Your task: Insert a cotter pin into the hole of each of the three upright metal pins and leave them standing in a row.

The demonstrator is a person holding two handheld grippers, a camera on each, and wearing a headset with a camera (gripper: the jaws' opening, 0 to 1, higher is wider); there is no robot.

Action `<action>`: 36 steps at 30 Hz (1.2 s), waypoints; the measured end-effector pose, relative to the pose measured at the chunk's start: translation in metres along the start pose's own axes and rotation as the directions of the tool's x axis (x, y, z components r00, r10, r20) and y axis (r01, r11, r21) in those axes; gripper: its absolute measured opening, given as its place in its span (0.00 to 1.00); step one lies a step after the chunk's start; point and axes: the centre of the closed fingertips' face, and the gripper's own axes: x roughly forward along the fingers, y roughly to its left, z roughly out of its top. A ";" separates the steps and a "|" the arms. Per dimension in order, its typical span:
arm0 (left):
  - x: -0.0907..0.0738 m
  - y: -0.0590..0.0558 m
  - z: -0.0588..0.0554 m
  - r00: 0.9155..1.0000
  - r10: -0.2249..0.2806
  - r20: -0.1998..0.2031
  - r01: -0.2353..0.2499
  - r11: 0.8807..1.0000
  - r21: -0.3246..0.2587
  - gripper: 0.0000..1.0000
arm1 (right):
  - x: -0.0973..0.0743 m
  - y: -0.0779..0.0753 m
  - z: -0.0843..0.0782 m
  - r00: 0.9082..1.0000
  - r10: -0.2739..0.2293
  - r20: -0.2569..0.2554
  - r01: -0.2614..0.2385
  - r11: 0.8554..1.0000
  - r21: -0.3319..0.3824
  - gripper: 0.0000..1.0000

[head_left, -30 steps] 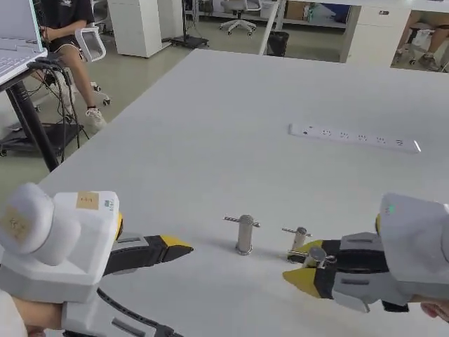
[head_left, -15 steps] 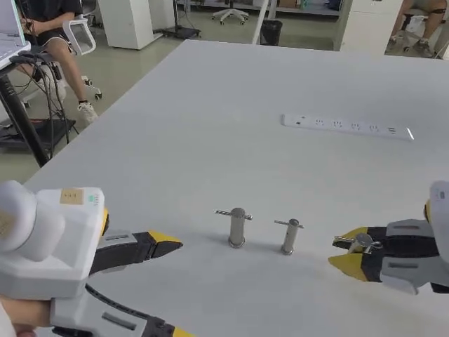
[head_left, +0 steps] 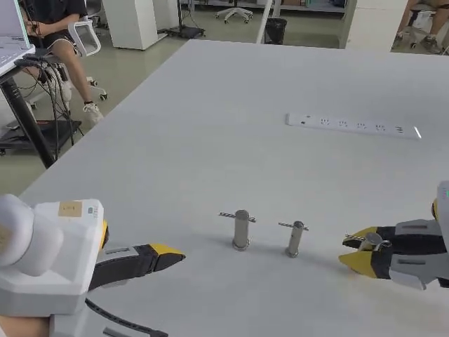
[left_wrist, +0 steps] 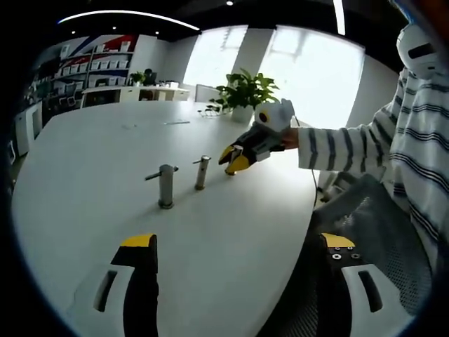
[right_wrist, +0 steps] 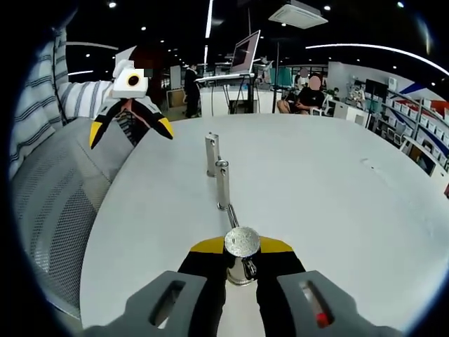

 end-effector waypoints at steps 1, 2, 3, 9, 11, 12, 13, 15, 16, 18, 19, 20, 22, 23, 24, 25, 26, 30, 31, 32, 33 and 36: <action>0.000 0.000 0.000 1.000 0.001 -0.002 -0.001 1.000 0.000 0.93 | 0.000 -0.001 0.000 1.000 -0.001 0.005 0.001 1.000 0.006 0.09; -0.001 0.000 -0.001 1.000 0.002 -0.004 -0.002 1.000 0.001 0.93 | 0.000 -0.001 0.000 1.000 -0.002 0.006 0.002 1.000 0.008 0.10; -0.001 0.000 -0.001 1.000 0.003 -0.006 -0.003 1.000 0.003 0.93 | 0.000 -0.002 -0.001 1.000 -0.001 0.005 0.001 1.000 0.011 0.10; -0.001 0.000 0.000 1.000 0.004 0.003 -0.004 1.000 -0.001 0.93 | 0.001 -0.002 -0.004 1.000 0.004 0.002 -0.004 1.000 0.023 0.10; -0.001 0.000 0.000 1.000 0.004 0.006 -0.004 1.000 -0.002 0.93 | 0.001 -0.002 -0.004 1.000 0.005 0.004 -0.005 1.000 0.029 0.10; -0.001 -0.001 0.000 1.000 0.006 0.005 -0.006 1.000 -0.002 0.93 | 0.001 -0.001 -0.004 1.000 0.004 0.005 -0.004 1.000 0.027 0.10; -0.001 -0.001 -0.001 1.000 0.006 0.004 -0.006 1.000 -0.003 0.93 | 0.001 -0.001 -0.004 1.000 0.006 0.006 -0.006 1.000 0.024 0.10; -0.001 -0.001 -0.001 1.000 0.009 0.002 -0.009 1.000 -0.003 0.93 | 0.001 -0.001 -0.003 1.000 0.005 0.007 -0.005 0.999 0.032 0.10; -0.002 0.000 -0.001 1.000 0.011 0.003 -0.011 1.000 -0.003 0.93 | 0.001 -0.001 -0.003 1.000 0.004 0.007 -0.004 0.999 0.035 0.10; -0.002 0.000 -0.001 1.000 0.013 0.013 -0.012 1.000 -0.022 0.93 | 0.001 -0.001 -0.003 1.000 -0.003 0.006 0.003 1.000 0.030 0.10; -0.002 0.000 -0.001 1.000 0.012 0.016 -0.012 1.000 -0.024 0.93 | 0.001 -0.001 -0.003 1.000 -0.006 0.005 0.006 1.000 0.029 0.10; -0.002 0.000 -0.001 1.000 0.013 0.017 -0.013 1.000 -0.023 0.93 | 0.000 -0.001 -0.003 1.000 -0.012 0.004 0.012 0.999 0.038 0.10; -0.002 -0.001 -0.001 1.000 0.015 0.017 -0.015 1.000 -0.021 0.93 | -0.001 -0.003 0.003 0.999 -0.035 0.033 0.033 0.998 0.054 0.13; -0.002 -0.002 0.000 1.000 0.015 0.018 -0.015 1.000 -0.018 0.93 | -0.002 -0.007 0.007 0.997 -0.063 0.045 0.061 0.997 0.057 0.21; -0.002 -0.001 0.000 1.000 0.016 0.020 -0.016 1.000 -0.016 0.93 | -0.003 -0.006 0.010 0.996 -0.073 0.054 0.071 0.996 0.045 0.28; -0.003 -0.002 0.002 1.000 0.018 0.023 -0.018 1.000 -0.014 0.93 | -0.005 -0.004 0.012 0.996 -0.070 0.057 0.067 0.997 0.048 0.36; -0.004 -0.002 0.003 0.999 0.020 0.026 -0.020 1.000 -0.012 0.93 | -0.006 -0.003 0.014 0.995 -0.075 0.059 0.072 0.996 0.050 0.42; -0.008 0.002 0.011 0.998 0.035 0.056 -0.035 0.999 -0.008 0.93 | -0.016 0.001 0.023 0.992 -0.112 0.063 0.110 0.993 0.034 0.49; -0.008 0.003 0.013 0.997 0.041 0.065 -0.041 0.999 -0.007 0.93 | -0.019 0.002 0.027 0.991 -0.118 0.069 0.115 0.992 0.043 0.51; -0.009 0.004 0.015 0.996 0.046 0.073 -0.045 0.999 -0.008 0.93 | -0.022 0.003 0.031 0.989 -0.128 0.078 0.124 0.991 0.051 0.54; -0.010 0.003 0.017 0.996 0.045 0.081 -0.044 0.999 -0.006 0.93 | -0.026 0.002 0.033 0.985 -0.148 0.084 0.143 0.988 0.062 0.57; -0.011 0.001 0.027 0.991 0.037 0.127 -0.036 0.999 -0.008 0.94 | -0.036 0.002 0.039 0.976 -0.198 0.095 0.189 0.978 0.090 0.74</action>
